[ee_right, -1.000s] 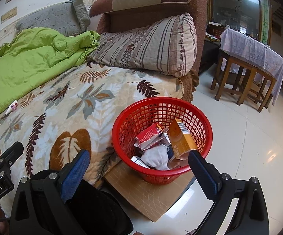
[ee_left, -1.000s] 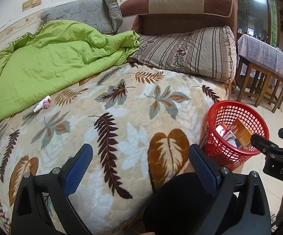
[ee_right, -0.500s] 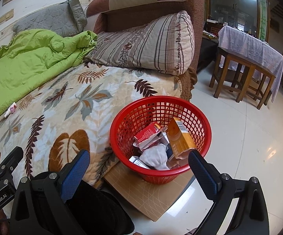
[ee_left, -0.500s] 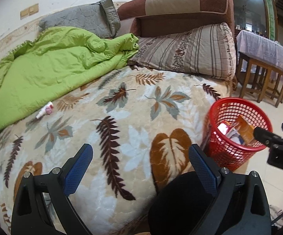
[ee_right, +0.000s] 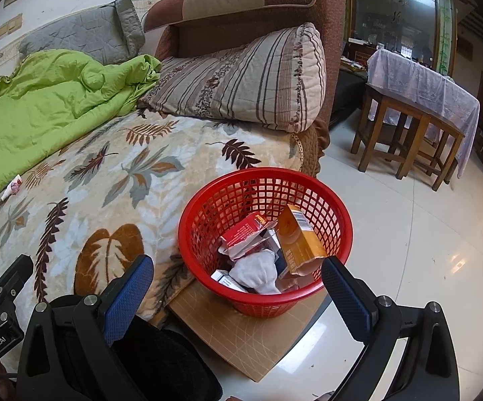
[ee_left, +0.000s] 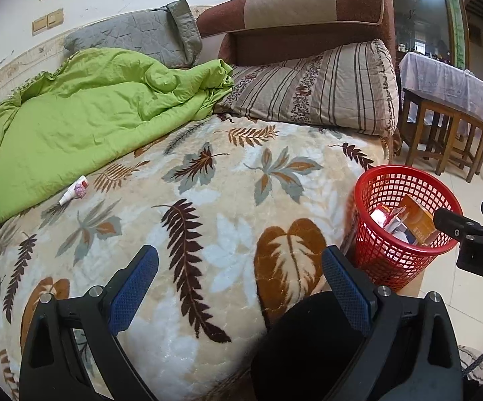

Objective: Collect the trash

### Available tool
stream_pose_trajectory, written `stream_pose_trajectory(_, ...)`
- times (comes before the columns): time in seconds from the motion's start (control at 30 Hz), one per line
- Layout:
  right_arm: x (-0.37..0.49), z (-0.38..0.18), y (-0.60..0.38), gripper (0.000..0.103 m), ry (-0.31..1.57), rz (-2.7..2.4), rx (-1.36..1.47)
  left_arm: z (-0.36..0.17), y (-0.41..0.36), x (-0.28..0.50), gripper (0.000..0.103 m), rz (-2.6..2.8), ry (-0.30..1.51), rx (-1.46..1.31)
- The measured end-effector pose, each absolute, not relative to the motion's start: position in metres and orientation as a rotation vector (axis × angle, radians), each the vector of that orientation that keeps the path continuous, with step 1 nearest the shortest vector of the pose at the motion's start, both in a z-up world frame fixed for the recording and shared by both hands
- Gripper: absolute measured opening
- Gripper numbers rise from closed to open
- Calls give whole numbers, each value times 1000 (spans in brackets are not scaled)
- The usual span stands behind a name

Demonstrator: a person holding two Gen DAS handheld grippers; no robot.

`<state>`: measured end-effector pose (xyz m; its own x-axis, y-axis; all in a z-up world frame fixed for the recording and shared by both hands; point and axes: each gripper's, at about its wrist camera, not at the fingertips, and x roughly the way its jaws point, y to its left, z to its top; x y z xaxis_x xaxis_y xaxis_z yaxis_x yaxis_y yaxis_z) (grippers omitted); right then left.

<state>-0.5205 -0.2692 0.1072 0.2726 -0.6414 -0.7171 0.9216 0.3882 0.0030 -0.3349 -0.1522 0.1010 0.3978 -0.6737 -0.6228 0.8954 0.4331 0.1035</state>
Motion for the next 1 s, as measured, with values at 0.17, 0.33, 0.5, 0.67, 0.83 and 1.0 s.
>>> stream_pose_trajectory(0.17,-521,106,-270,102,706,-1111,473,101,-152,-335,97,-1039,541,465)
stream_pose_trajectory(0.33,-521,105,-270,102,717,-1112,475,101,-151,-334,97,-1040,543,464)
stream_pose_trajectory(0.5,-522,104,-269,102,717,-1112,474,101,-151,-334,97,-1040,541,464)
stream_pose_trajectory(0.67,-522,103,-270,102,720,-1112,479,101,-151,-333,97,-1038,542,464)
stream_pose_trajectory(0.83,-522,102,-270,102,722,-1111,480,101,-151,-333,97,-1038,542,464)
stream_pose_trajectory(1.0,-522,102,-271,102,727,-1111,482,99,-151,-333,97,-1036,545,464)
